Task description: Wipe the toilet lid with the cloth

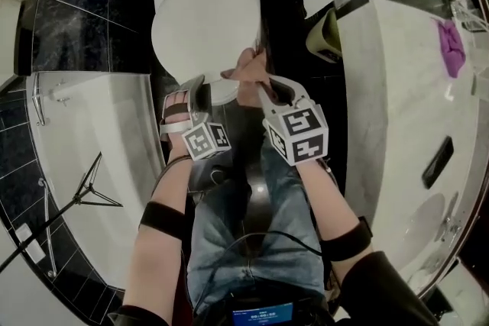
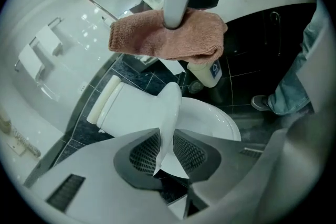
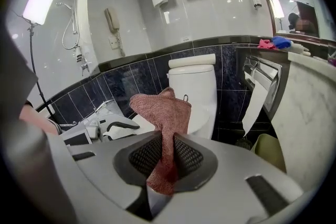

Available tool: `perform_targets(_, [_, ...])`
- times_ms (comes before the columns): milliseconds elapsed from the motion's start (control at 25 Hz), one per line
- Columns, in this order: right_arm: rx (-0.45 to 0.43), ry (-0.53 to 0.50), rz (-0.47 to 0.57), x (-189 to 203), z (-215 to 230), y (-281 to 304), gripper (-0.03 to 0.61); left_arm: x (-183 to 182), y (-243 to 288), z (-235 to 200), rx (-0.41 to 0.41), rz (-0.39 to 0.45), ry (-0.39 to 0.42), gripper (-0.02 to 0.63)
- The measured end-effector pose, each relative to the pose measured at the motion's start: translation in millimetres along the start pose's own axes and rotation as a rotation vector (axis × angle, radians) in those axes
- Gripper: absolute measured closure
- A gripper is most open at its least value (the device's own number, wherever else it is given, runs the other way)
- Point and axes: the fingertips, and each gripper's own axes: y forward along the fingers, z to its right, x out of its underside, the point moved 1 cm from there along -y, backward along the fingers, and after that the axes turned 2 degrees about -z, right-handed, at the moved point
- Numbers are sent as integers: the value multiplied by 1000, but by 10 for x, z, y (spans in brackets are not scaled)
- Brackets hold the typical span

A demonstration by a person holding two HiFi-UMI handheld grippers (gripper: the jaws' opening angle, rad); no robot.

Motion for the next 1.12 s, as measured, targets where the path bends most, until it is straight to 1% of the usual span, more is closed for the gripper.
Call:
perform_targets(120, [12, 5, -4, 190, -18, 85, 495, 136, 63, 314, 30, -8, -1, 545])
perform_targets(200, [21, 11, -6, 287, -22, 116, 495, 219, 121, 517, 66, -12, 13, 543])
perform_targets(360, [35, 23, -16, 433, -37, 172, 495, 451, 295, 1021, 190, -29, 105, 544])
perform_targets(400, [36, 26, -19, 460, -43, 185, 495, 494, 313, 1118, 214, -33, 118, 556])
perform_targets(440, [36, 30, -22, 482, -49, 194, 495, 521, 318, 1183, 226, -33, 123, 591])
perform_targets(560, [39, 33, -28, 520, -43, 208, 495, 575, 322, 1275, 251, -41, 100, 591])
perform_targets(720, [48, 35, -32, 531, -19, 226, 495, 580, 313, 1252, 257, -34, 64, 591])
perform_targets(840, [45, 36, -34, 508, -44, 231, 495, 552, 286, 1145, 247, -26, 38, 591])
perform_targets(920, [40, 37, -34, 465, -67, 214, 495, 515, 243, 1018, 237, -23, 7, 591])
perform_targets(1000, [37, 38, -36, 397, -89, 159, 495, 446, 147, 841, 228, -18, -44, 591])
perform_targets(1120, [36, 36, -39, 218, -98, 2, 495, 276, -84, 473, 222, -2, -167, 591])
